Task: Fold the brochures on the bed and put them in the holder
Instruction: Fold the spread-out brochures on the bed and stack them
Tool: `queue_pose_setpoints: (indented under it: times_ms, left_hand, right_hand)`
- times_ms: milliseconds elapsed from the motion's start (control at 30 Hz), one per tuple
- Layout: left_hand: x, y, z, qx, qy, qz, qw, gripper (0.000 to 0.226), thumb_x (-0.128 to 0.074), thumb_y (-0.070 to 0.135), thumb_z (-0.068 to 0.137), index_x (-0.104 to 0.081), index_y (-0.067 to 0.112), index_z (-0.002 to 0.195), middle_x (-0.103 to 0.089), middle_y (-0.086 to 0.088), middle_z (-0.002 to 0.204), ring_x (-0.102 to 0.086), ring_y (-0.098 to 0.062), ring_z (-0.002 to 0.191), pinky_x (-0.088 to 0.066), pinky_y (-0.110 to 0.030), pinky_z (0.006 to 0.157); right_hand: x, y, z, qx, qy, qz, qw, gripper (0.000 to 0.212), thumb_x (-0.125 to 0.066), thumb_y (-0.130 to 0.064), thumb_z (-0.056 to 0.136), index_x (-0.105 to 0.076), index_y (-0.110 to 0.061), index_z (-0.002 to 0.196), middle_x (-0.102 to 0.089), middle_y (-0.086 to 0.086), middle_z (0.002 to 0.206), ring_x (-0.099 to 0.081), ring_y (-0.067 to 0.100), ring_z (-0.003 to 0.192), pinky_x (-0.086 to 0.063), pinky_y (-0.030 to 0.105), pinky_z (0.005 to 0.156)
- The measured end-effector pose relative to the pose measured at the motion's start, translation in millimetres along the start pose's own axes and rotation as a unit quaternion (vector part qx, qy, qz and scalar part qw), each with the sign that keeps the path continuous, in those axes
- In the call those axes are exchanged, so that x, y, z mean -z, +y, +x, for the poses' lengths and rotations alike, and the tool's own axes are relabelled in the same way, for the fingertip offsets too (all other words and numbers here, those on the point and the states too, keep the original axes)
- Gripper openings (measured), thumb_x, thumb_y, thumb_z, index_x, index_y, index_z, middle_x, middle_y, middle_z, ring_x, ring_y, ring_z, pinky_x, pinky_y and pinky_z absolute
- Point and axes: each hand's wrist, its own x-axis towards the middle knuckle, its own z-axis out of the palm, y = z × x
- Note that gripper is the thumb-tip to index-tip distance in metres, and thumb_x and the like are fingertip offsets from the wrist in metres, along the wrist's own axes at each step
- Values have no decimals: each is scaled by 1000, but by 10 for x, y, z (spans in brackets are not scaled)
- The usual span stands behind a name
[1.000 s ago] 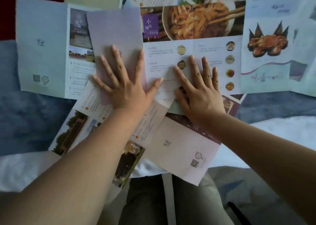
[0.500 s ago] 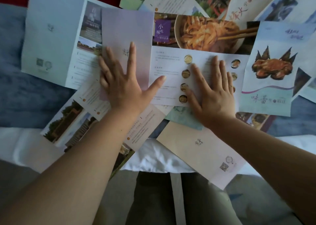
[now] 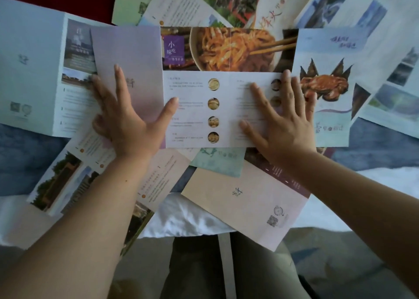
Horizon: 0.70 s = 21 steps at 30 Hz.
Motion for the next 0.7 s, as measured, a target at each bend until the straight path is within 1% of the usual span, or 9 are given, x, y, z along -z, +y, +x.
queue_pose_setpoints:
  times_ms: [67,133,233,333,400,467,567,633,700]
  left_hand:
    - [0,21,-19,12,31,-37,999,111,-50,92,77,-14,33,163,-8,-10,172,-15,-28,157,-13,-58,123]
    - [-7,77,-31,24,60,-82,994,107,-53,88,80,-19,31,163,-19,-4,171,-27,-23,154,-20,-56,122]
    - [-1,200,-67,12,86,-150,985,105,-63,80,82,-23,25,163,-28,-4,168,-33,-17,151,-34,-52,120]
    - [8,359,-167,-8,56,-172,983,104,-59,81,82,-26,23,162,-32,-5,166,-38,-18,149,-37,-51,118]
    - [-10,546,-263,-10,17,-182,983,103,-53,85,80,-29,26,161,-36,-6,164,-41,-21,147,-37,-55,116]
    - [-47,787,-386,-32,-8,-163,986,99,-52,82,81,-30,27,160,-31,-9,166,-36,-24,150,-33,-58,117]
    - [-114,1080,-524,-71,-23,-99,992,95,-51,74,83,-31,24,160,-25,-13,168,-25,-26,154,-27,-56,120]
    - [-179,1225,-599,-80,-42,-68,994,92,-53,71,83,-30,26,161,-24,-15,168,-21,-31,155,-25,-57,120]
    - [-257,1351,-661,-87,-61,-39,994,91,-55,67,84,-26,30,162,-18,-13,170,-14,-35,157,-19,-59,122]
  right_hand:
    - [-20,51,-1,15,10,16,1000,77,-25,-82,96,-2,-50,162,9,12,173,6,33,159,-5,62,125]
    - [-54,79,2,20,24,34,999,76,-25,-80,97,-3,-48,162,7,12,173,4,32,160,-6,61,126]
    - [-89,105,-1,22,33,39,998,75,-24,-78,98,-4,-46,163,6,11,173,4,31,160,-7,59,126]
    - [-96,102,-16,23,30,40,999,75,-24,-76,100,-3,-44,163,8,10,173,6,30,160,-5,57,127]
    - [-87,120,-28,25,27,41,998,74,-23,-74,101,-2,-42,164,9,10,173,8,28,160,-5,55,128]
    - [-53,179,-48,30,19,51,998,73,-22,-72,102,0,-40,164,12,7,173,11,26,159,-2,51,129]
    - [-13,275,-77,39,8,65,997,74,-25,-70,103,-1,-37,165,13,6,173,15,24,159,4,42,129]
    - [23,378,-128,32,8,58,998,76,-27,-70,102,-2,-36,165,13,7,173,15,26,159,4,41,129]
    - [55,508,-190,13,16,48,999,77,-28,-71,101,-1,-37,165,12,8,173,15,28,159,3,45,129]
